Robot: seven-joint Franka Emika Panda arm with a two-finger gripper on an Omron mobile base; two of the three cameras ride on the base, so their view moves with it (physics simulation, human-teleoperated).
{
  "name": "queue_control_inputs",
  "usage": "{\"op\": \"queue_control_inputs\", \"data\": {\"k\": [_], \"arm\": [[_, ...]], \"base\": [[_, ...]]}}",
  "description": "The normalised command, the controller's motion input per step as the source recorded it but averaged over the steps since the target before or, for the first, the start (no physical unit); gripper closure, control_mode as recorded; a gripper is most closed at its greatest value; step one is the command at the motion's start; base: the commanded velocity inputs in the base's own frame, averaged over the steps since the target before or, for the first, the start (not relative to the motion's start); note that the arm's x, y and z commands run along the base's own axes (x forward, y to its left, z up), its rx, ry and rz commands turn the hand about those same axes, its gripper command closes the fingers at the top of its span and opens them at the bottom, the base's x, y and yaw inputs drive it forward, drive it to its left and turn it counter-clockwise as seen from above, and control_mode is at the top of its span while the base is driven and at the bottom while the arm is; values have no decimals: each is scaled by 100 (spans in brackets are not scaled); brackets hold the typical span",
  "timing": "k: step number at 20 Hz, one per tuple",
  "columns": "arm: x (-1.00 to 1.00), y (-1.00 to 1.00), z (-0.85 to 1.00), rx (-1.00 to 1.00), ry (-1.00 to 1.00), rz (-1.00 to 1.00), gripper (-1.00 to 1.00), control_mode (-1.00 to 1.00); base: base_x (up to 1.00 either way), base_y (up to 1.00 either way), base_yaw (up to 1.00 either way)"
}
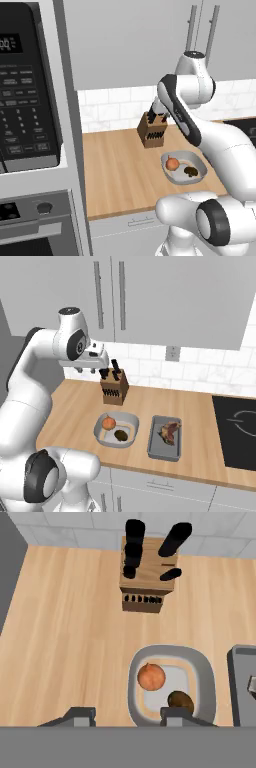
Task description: Take the meat container that has the steak and place it on the second highest rack of the freezer. Then take the vegetable container that has the mushroom and onion and place it on the highest rack of the freezer.
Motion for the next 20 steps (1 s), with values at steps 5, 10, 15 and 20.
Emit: {"op": "queue_control_inputs", "data": {"k": [5,10,15,20], "arm": [[-47,-26,-4,-1,-3,-9,-100,-100],[-96,-73,-19,-1,-3,-31,-100,-100],[-86,-76,-44,1,2,-47,-100,-100],[-100,-79,-41,11,3,-41,-100,-100]], "base": [[0,0,0],[0,0,0],[0,0,0],[0,0,0]]}}
